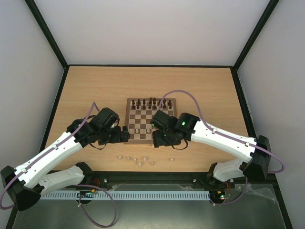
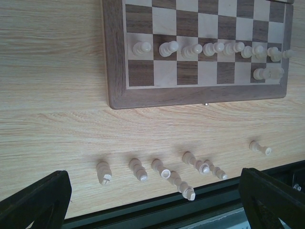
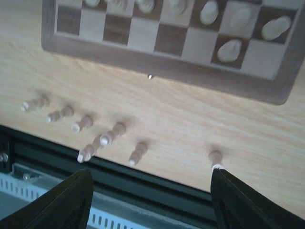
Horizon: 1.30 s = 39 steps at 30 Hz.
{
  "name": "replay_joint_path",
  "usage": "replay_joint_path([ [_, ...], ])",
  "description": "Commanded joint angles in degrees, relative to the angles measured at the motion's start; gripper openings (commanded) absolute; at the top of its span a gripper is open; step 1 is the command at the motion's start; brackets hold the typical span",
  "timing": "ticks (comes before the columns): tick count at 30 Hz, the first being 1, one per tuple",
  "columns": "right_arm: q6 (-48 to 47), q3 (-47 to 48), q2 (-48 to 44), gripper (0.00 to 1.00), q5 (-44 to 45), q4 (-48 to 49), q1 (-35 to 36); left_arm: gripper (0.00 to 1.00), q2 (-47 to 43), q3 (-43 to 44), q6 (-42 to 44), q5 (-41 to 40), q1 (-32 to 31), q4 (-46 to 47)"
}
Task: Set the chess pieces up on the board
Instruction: Pick up the chess piece at the center of the board.
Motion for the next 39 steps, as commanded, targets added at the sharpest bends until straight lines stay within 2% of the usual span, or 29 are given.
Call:
replay_joint_path([
  [1, 5.69, -1.17, 0.93, 0.68, 0.58, -2.86, 5.42, 0.99, -0.85, 0.86, -0.93, 0.25, -0.32, -1.1],
  [10, 8.08, 3.03, 8.22, 0.59, 1.55, -1.92, 12.99, 0.99, -2.15, -0.51, -1.65, 0.23, -0.32, -1.32],
  [12, 8.42, 2.35, 8.65, 0.55, 1.27, -1.28, 13.45, 0.99, -2.59, -1.28, -1.89, 0.23, -0.32, -1.38],
  [19, 9.81, -2.65, 8.18, 0.53, -0.13, 2.19, 14.45, 0.99, -3.18, -3.56, -2.3, 0.89, -0.32, -0.46],
  [22, 10.06, -3.32, 8.2, 0.46, -0.44, 2.77, 15.03, 0.99, -2.71, -3.9, -2.25, 1.26, -0.32, 0.09],
  [30, 10.88, -7.93, 8.14, 0.45, -1.29, 5.42, 15.9, 0.99, -1.85, -4.43, -1.86, 1.46, -0.33, 1.28],
  [39, 9.81, -9.06, 11.43, 0.41, -1.21, 9.05, 15.88, 0.99, -1.27, -4.41, -1.51, 1.38, -0.33, 1.8],
])
